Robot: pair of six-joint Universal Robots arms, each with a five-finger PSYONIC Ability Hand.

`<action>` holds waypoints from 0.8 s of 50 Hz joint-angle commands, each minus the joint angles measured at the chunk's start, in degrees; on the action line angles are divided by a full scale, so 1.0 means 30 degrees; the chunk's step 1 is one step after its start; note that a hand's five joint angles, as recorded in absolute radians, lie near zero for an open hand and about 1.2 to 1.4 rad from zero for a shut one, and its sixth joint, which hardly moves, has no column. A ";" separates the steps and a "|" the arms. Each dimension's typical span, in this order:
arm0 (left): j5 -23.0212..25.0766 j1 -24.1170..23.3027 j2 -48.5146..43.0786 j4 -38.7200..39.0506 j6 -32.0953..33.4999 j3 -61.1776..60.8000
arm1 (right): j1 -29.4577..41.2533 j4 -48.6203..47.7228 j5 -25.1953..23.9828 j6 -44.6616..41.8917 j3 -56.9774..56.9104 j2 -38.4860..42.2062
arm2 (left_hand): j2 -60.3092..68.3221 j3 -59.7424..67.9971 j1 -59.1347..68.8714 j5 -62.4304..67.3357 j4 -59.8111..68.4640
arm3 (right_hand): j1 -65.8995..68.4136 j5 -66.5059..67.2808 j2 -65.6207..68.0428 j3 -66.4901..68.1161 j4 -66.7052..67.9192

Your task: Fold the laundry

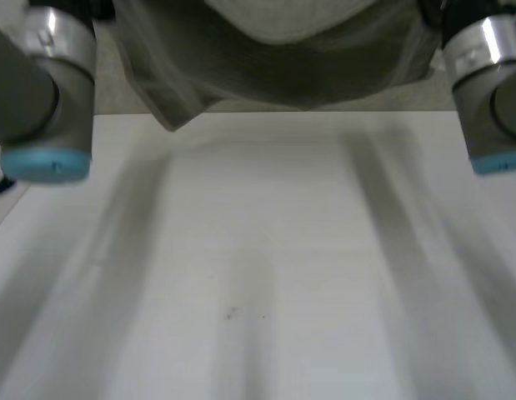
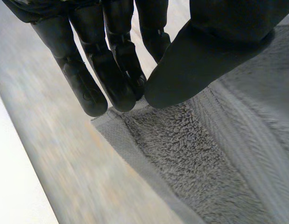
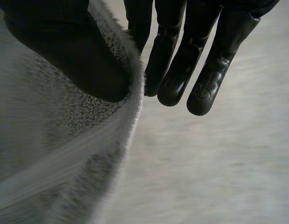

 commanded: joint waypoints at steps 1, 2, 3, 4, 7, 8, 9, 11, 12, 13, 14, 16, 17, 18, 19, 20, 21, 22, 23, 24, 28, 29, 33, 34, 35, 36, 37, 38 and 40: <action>0.0046 0.0118 0.0086 -0.0081 -0.0099 -0.5970 | -0.0456 0.4419 -0.2761 0.0433 0.2716 0.0640 | 0.3407 0.3434 0.3622 0.3452 0.3421 | 0.7922 0.4287 0.4176 0.3915 0.3825; 0.0075 0.0176 -0.0030 0.0035 0.0046 -0.7305 | -0.0775 0.5463 -0.3516 0.0433 0.3470 0.1046 | 0.3407 0.3434 0.3622 0.3452 0.3421 | 0.7922 0.4287 0.4176 0.3915 0.3825; 0.0104 0.0293 -0.0205 0.0065 0.0105 -0.8478 | -0.0953 0.6489 -0.4103 0.0259 0.4203 0.1544 | 0.3407 0.3434 0.3622 0.3452 0.3421 | 0.7922 0.4287 0.4176 0.3915 0.3825; 0.0104 0.0294 -0.0207 0.0065 0.0106 -0.8490 | -0.0954 0.6499 -0.4109 0.0257 0.4210 0.1549 | 0.3407 0.3434 0.3622 0.3452 0.3421 | 0.7922 0.4287 0.4176 0.3915 0.3825; 0.0134 0.0323 -0.0617 0.0153 0.0047 -1.0365 | -0.1130 0.8374 -0.4431 -0.0211 0.5265 0.2545 | 0.3407 0.3434 0.3622 0.3452 0.3421 | 0.7922 0.4287 0.4176 0.3915 0.3825; 0.0134 0.0323 -0.0994 0.0124 0.0076 -1.1032 | -0.1159 0.9215 -0.4431 -0.0560 0.5642 0.3154 | 0.3407 0.3434 0.3622 0.3452 0.3421 | 0.7922 0.4287 0.4176 0.3915 0.3825; 0.0134 0.0323 -0.0998 0.0124 0.0076 -1.1039 | -0.1188 0.9862 -0.4402 -0.0882 0.5878 0.3624 | 0.3407 0.3434 0.3622 0.3452 0.3421 | 0.7922 0.4287 0.4176 0.3915 0.3825; 0.0134 0.0323 -0.1319 0.0095 0.0076 -1.2030 | -0.1363 1.0361 -0.4315 -0.1030 0.6083 0.3890 | 0.3407 0.3434 0.3622 0.3452 0.3421 | 0.7922 0.4287 0.4176 0.3915 0.3825; 0.0134 0.0323 -0.1320 0.0094 0.0076 -1.2035 | -0.1365 1.0366 -0.4314 -0.1032 0.6085 0.3892 | 0.3407 0.3434 0.3622 0.3452 0.3421 | 0.7922 0.4287 0.4176 0.3915 0.3825; 0.0134 0.0323 -0.1320 0.0065 0.0076 -1.2383 | -0.1684 1.0685 -0.4430 -0.0800 0.6259 0.3921 | 0.3407 0.3434 0.3622 0.3452 0.3421 | 0.7922 0.4287 0.4176 0.3915 0.3825; 0.0134 0.0352 -0.1233 0.0065 0.0076 -1.2676 | -0.1919 1.0834 -0.4460 -0.0391 0.6377 0.3922 | 0.3407 0.3434 0.3622 0.3452 0.3421 | 0.7922 0.4287 0.4176 0.3915 0.3825; 0.0134 0.0439 -0.1058 0.0036 0.0076 -1.2882 | -0.2095 1.0835 -0.4519 0.0454 0.6436 0.3864 | 0.3407 0.3434 0.3622 0.3452 0.3421 | 0.7922 0.4287 0.4176 0.3915 0.3825; 0.0134 0.0440 -0.1057 0.0036 0.0076 -1.2884 | -0.2213 1.0864 -0.4577 0.1767 0.6437 0.3747 | 0.3407 0.3434 0.3622 0.3452 0.3421 | 0.5999 0.2364 0.2253 0.1992 0.1902; 0.0134 0.0643 -0.0796 0.0036 0.0076 -1.3001 | -0.2214 1.0864 -0.4578 0.1781 0.6437 0.3746 | 0.3407 0.3434 0.3622 0.3452 0.3421 | 0.5980 0.2344 0.2234 0.1973 0.1883; 0.0134 0.0790 -0.0387 0.0007 0.0047 -1.3089 | -0.2359 1.0864 -0.4636 0.3347 0.6408 0.3514 | 0.3407 0.3434 0.3622 0.3452 0.3421 | 0.2316 -0.1319 -0.1430 -0.1691 -0.1781; 0.0134 0.0792 -0.0383 0.0006 0.0047 -1.3090 | -0.2361 1.0864 -0.4636 0.3363 0.6408 0.3511 | 0.3407 0.3434 0.3622 0.3452 0.3421 | 0.2279 -0.1356 -0.1467 -0.1728 -0.1818; 0.0134 0.0908 -0.0006 -0.0023 -0.0040 -1.3119 | -0.2593 1.0806 -0.4636 0.5045 0.6379 0.3076 | 0.3407 0.3434 0.3622 0.3452 0.3421 | -0.2106 -0.5742 -0.5852 -0.6113 -0.6203; 0.0134 0.1054 0.0375 -0.0052 -0.0099 -1.3119 | -0.2856 1.0806 -0.4636 0.6889 0.6378 0.2521 | 0.3407 0.3434 0.3622 0.3452 0.3421 | -0.7646 -1.1281 -1.1392 -1.1653 -1.1743; 0.0134 0.1056 0.0379 -0.0052 -0.0099 -1.3119 | -0.2859 1.0806 -0.4636 0.6907 0.6378 0.2515 | 0.3407 0.3434 0.3622 0.3452 0.3421 | -0.7701 -1.1336 -1.1447 -1.1708 -1.1798; 0.0134 0.1201 0.0611 -0.0081 -0.0128 -1.3119 | -0.3207 1.0806 -0.4607 0.8851 0.6436 0.2167 | 0.3407 0.3434 0.3622 0.3452 0.3421 | -1.4640 -1.8276 -1.8386 -1.8647 -1.8737; 0.0075 0.1436 0.1024 -0.0081 -0.0158 -1.3236 | -0.3855 1.0806 -0.4519 1.2445 0.6613 0.1695 | 0.3407 0.3434 0.3622 0.3452 0.3421 | -1.5411 -1.9047 -1.9157 -1.9418 -1.9508; 0.0075 0.1465 0.1198 -0.0081 -0.0158 -1.3294 | -0.4116 1.0806 -0.4490 1.3924 0.6787 0.1579 | 0.3407 0.3434 0.3622 0.3452 0.3421 | -1.5411 -1.9047 -1.9157 -1.9418 -1.9508; -0.0013 0.1699 0.1696 -0.0081 -0.0420 -1.3295 | -0.4819 1.0660 -0.4403 1.6890 0.7839 0.1053 | 0.3407 0.3434 0.3622 0.3452 0.3421 | -1.5411 -1.9047 -1.9157 -1.9418 -1.9508; -0.0013 0.1700 0.1697 -0.0081 -0.0422 -1.3295 | -0.4822 1.0659 -0.4402 1.6898 0.7843 0.1051 | 0.3407 0.3434 0.3622 0.3452 0.3421 | -1.5411 -1.9047 -1.9157 -1.9418 -1.9508; 0.0016 0.1816 0.1813 -0.0081 -0.0654 -1.3324 | -0.5025 1.0572 -0.4315 1.7391 0.8249 0.0906 | 0.3407 0.3434 0.3622 0.3452 0.3421 | -1.5411 -1.9047 -1.9157 -1.9418 -1.9508; 0.0016 0.1817 0.1815 -0.0081 -0.0656 -1.3324 | -0.5027 1.0571 -0.4314 1.7396 0.8253 0.0904 | 0.3407 0.3434 0.3622 0.3452 0.3421 | -1.5411 -1.9047 -1.9157 -1.9418 -1.9508; 0.0045 0.1846 0.1873 -0.0110 -0.0917 -1.3324 | -0.5085 1.0426 -0.4227 1.7599 0.8688 0.0817 | 0.3407 0.3434 0.3622 0.3452 0.3421 | -1.5411 -1.9047 -1.9157 -1.9418 -1.9508; 0.0046 0.1876 0.1873 -0.0111 -0.1210 -1.3295 | -0.5114 1.0251 -0.4110 1.7630 0.9070 0.0758 | 0.3407 0.3434 0.3622 0.3452 0.3421 | -1.5411 -1.9047 -1.9157 -1.9418 -1.9508; 0.0075 0.1876 0.1902 -0.0111 -0.1474 -1.3324 | -0.5144 0.9988 -0.3935 1.7630 0.9480 0.0758 | 0.3407 0.3434 0.3622 0.3452 0.3421 | -1.5411 -1.9047 -1.9157 -1.9418 -1.9508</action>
